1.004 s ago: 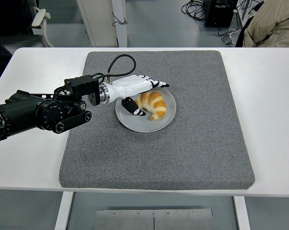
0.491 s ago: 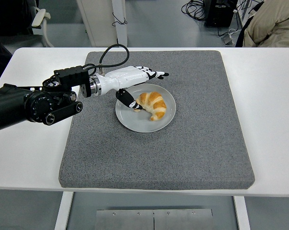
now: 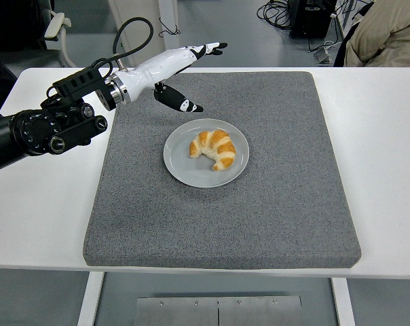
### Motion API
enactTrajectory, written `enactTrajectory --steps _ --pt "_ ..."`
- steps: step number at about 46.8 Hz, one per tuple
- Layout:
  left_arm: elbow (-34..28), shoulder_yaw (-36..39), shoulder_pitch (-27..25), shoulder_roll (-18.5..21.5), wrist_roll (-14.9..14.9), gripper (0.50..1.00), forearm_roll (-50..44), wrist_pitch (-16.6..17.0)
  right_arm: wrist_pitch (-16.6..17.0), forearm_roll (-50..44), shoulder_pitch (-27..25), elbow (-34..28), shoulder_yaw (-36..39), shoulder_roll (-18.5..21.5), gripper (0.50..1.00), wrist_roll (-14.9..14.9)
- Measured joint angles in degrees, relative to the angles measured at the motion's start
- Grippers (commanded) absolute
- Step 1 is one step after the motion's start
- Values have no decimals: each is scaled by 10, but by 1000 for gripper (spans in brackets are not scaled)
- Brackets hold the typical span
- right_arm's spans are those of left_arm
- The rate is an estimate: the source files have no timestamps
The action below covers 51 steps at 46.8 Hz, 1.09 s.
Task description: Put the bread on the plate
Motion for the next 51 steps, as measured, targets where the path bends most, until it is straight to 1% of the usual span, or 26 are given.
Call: enactTrajectory --steps 12,18,23,32,41,47,51 --pt "1 -19 2 23 -2 980 -77 1 0 0 0 0 0 0 1000 0" --pt "1 -46 3 24 -1 981 -117 0 0 0 0 0 0 0 1000 0" --pt "1 -68 15 22 1 983 -163 0 0 0 0 0 0 0 1000 0" --pt "1 -95 30 12 4 983 -226 2 0 0 0 0 0 0 1000 0" --pt "11 -146 61 -12 7 983 -292 10 0 0 0 0 0 0 1000 0" --pt "16 -181 81 -28 8 983 -300 30 0 0 0 0 0 0 1000 0" --pt "21 -207 93 -35 9 983 -302 34 0 0 0 0 0 0 1000 0"
